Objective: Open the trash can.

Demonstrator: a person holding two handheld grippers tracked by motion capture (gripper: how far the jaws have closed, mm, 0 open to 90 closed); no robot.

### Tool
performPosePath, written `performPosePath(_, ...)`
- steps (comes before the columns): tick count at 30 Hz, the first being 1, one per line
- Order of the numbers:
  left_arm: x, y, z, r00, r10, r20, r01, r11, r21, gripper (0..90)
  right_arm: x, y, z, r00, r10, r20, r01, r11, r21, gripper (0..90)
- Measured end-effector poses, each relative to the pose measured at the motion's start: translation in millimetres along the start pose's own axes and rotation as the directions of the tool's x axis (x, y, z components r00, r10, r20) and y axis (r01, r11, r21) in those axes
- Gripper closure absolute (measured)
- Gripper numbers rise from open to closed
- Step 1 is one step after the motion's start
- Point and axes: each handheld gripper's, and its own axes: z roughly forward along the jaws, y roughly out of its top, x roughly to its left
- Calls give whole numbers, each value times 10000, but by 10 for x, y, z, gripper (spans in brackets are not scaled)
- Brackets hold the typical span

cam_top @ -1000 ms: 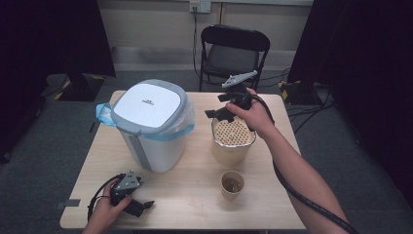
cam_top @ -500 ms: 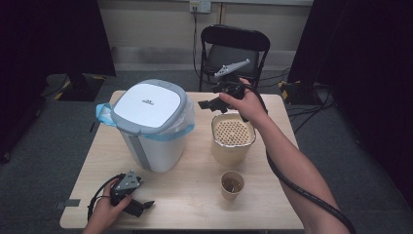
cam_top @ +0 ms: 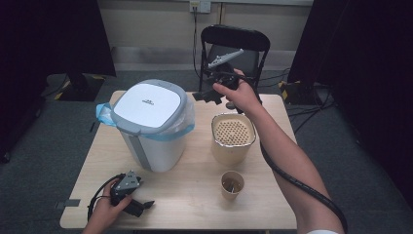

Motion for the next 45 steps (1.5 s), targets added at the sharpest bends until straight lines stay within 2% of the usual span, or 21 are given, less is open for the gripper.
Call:
performPosePath(5, 1, 0, -1, 10000, 23, -16, -23, 10000, 1, 0, 1, 111, 72, 9998, -173, -97, 174, 9998, 64, 150)
performPosePath(18, -3, -2, 1, 10000, -47, 26, 47, 10000, -16, 0, -32, 250, 223, 9998, -83, -181, 81, 9999, -103, 150)
performPosePath(25, 4, -1, -1, 10000, 47, -1, -47, 10000, 2, 0, -14, 299, 390, 9995, -222, -221, 224, 9997, 117, 150)
performPosePath(31, 6, -2, -1, 10000, 67, 9, -67, 10000, -7, 0, -9, 375, 511, 9996, -251, -148, 252, 9997, 79, 151)
performPosePath(38, 8, -2, -3, 10000, 90, 24, -90, 10000, 5, 0, 17, 412, 631, 9997, -244, -75, 244, 9997, 29, 150)
performPosePath(45, 9, -2, -3, 10000, 96, -8, -96, 10000, -3, 0, -6, 451, 730, 9999, -18, -139, 16, 9999, -136, 150)
